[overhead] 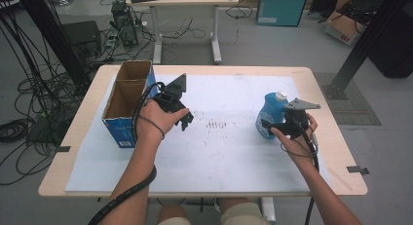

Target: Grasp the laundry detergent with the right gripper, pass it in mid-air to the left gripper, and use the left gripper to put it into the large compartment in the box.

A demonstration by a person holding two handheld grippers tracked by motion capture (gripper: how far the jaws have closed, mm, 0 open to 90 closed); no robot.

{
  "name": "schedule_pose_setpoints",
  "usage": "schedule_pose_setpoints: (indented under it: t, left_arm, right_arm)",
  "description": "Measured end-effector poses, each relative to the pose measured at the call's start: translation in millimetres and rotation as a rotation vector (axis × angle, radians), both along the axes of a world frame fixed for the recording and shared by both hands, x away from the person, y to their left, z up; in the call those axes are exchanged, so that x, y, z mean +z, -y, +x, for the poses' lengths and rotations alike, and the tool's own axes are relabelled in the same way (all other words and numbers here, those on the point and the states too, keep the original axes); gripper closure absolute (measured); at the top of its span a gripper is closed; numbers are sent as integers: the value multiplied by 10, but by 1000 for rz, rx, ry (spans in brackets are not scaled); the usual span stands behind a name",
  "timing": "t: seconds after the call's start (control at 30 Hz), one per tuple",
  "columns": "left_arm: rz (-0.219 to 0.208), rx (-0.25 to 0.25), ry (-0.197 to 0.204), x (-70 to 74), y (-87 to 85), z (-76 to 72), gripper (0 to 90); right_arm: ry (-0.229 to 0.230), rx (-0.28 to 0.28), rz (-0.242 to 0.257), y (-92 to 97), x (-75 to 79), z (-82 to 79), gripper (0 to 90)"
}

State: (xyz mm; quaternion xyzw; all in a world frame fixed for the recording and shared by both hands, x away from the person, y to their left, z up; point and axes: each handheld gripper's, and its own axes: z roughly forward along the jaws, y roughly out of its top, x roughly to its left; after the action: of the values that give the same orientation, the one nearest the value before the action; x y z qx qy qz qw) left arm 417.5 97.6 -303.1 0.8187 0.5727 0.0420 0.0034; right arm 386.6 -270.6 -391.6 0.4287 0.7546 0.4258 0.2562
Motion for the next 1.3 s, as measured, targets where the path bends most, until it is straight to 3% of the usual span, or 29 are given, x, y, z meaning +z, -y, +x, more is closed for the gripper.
schedule_pose_setpoints:
  t: [1.3]
  left_arm:
    - [-7, 0, 10, 44, -34, -23, 61]
  right_arm:
    - [41, 2, 13, -56, -4, -30, 17]
